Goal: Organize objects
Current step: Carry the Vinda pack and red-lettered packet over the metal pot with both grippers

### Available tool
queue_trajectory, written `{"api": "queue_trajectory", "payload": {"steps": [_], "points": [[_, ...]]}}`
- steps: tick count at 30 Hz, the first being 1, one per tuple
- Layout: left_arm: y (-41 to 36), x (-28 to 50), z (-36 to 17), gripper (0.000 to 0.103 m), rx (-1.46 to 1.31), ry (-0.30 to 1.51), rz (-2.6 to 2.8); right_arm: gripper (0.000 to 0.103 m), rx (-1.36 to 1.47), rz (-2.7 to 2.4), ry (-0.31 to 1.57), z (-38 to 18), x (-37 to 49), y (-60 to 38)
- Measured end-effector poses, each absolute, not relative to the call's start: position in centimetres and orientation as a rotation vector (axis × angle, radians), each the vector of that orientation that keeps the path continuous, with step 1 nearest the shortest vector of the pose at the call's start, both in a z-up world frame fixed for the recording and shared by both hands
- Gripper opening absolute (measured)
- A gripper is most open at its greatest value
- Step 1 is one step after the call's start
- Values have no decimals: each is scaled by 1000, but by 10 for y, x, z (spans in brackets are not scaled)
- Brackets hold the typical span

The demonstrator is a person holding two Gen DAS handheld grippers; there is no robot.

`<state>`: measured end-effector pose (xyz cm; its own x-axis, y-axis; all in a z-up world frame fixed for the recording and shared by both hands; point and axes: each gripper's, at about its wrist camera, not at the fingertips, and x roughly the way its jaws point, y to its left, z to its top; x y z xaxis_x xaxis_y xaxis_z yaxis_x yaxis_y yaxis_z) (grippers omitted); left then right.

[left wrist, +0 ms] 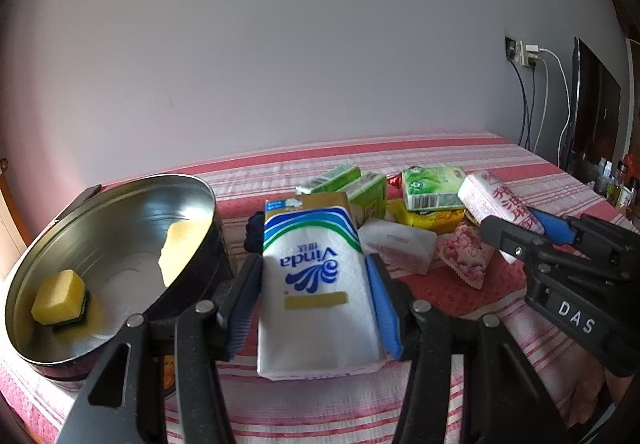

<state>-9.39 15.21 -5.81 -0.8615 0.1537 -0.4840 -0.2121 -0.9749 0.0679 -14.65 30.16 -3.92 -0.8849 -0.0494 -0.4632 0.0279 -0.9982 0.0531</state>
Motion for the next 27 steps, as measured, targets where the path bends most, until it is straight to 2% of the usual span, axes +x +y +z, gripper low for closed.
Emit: {"api": "queue_trajectory", "payload": {"steps": [27], "points": [[150, -79, -53, 52, -599, 168, 2878, 37, 621, -3050, -31, -36, -134, 300]]}}
